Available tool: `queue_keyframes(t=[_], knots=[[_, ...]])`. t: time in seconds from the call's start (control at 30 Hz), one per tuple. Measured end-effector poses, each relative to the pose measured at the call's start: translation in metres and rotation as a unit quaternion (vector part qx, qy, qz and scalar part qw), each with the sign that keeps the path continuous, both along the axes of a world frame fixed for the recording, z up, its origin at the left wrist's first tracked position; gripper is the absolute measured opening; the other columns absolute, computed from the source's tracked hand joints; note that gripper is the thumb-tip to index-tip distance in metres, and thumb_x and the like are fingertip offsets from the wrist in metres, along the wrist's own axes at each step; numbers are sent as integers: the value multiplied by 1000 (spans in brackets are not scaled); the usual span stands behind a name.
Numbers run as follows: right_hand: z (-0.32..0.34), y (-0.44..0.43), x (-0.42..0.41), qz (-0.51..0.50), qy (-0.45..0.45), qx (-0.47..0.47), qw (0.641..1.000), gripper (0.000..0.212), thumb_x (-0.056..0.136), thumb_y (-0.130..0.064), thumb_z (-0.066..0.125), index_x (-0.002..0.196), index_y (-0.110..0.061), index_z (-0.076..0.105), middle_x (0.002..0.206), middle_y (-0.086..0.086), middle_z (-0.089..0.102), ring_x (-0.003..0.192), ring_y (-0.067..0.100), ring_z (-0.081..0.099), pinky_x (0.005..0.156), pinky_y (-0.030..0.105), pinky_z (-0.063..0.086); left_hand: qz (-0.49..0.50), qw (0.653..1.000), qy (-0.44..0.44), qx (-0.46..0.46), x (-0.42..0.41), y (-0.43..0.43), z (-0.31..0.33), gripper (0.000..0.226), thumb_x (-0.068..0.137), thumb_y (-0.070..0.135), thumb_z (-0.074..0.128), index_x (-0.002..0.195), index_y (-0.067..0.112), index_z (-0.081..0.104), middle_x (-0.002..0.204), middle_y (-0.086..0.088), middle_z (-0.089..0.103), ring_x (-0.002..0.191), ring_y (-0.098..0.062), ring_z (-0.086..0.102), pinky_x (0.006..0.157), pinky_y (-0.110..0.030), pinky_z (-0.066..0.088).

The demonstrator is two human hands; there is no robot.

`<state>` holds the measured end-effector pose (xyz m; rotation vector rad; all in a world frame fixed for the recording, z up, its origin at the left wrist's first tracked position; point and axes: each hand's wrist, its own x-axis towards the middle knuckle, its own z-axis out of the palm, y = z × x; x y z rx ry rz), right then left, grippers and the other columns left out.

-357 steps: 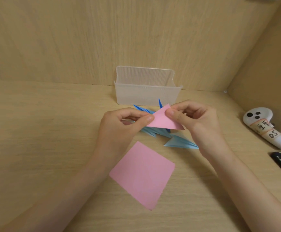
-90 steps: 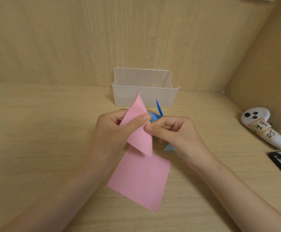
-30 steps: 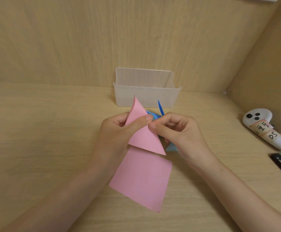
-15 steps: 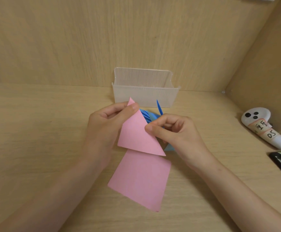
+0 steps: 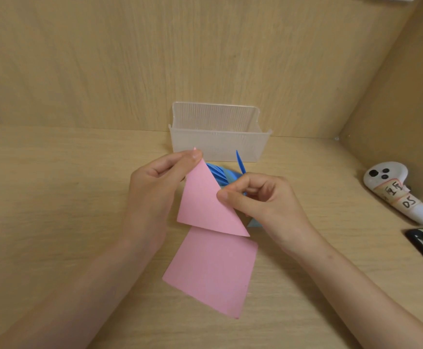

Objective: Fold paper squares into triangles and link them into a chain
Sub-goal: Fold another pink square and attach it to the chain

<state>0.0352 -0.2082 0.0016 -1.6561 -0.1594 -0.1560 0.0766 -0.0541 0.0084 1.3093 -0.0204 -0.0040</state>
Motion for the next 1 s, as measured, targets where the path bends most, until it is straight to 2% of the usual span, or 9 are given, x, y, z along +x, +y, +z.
queue_keyframes(t=[0.17,0.23,0.33,0.43,0.57,0.67,0.77,0.9,1.0], knots=[[-2,-1,0,3,1,-19,1000,15,78,-4,73,67,-14,70,69,-4,70,66,6,61,65,19,47,23,999,-4,-24,4,2,0,5,81,21,69,82,18,73,78,11,68,81,-5,60,84,-25,46],[-3,-1,-1,3,6,-31,999,14,78,-4,73,68,-13,70,69,-3,70,67,8,62,66,20,48,47,998,-4,-47,10,7,1,4,83,22,69,82,21,72,76,15,67,82,-1,60,83,-22,45],[-1,0,0,-5,12,10,1000,13,79,0,70,69,-8,68,65,-3,69,58,4,59,58,14,44,50,998,-17,-27,12,11,1,4,82,26,69,83,23,71,78,19,66,85,2,60,82,-20,44],[2,-1,2,-35,8,38,999,15,80,2,68,68,-8,66,59,-6,66,49,0,53,50,11,38,26,999,-19,-3,8,7,-1,6,84,25,66,82,24,71,83,13,66,86,-2,60,81,-23,45],[1,-6,4,-69,9,29,997,17,80,-5,70,67,-15,70,61,-2,65,49,4,49,46,18,35,-45,998,-2,42,0,-3,-1,14,87,30,62,97,23,69,89,8,73,80,-5,68,77,-25,52],[1,-8,4,-74,13,32,997,17,80,-7,70,67,-16,70,63,1,66,48,9,49,45,21,36,-91,992,-12,88,-5,-6,-1,12,86,20,65,97,21,68,73,7,74,62,-4,66,58,-21,56],[-1,-8,5,-76,-11,25,997,10,85,-8,65,77,-14,69,67,-1,66,51,10,52,46,24,38,-84,990,-40,105,-6,-4,1,10,88,8,62,89,17,68,62,8,71,44,-4,57,44,-18,50],[-3,-12,5,-62,-87,-27,994,23,93,-1,52,103,-17,66,80,-3,67,61,13,57,52,26,42,-75,990,-51,107,-3,0,1,10,89,8,61,89,16,69,64,9,71,39,-5,52,42,-15,46],[-4,-17,7,-42,-125,-114,985,25,86,-5,60,99,-24,72,93,-11,64,76,9,58,63,37,46,-90,989,-49,103,-1,1,1,13,88,9,61,88,19,69,66,8,72,41,-7,54,43,-15,47]])
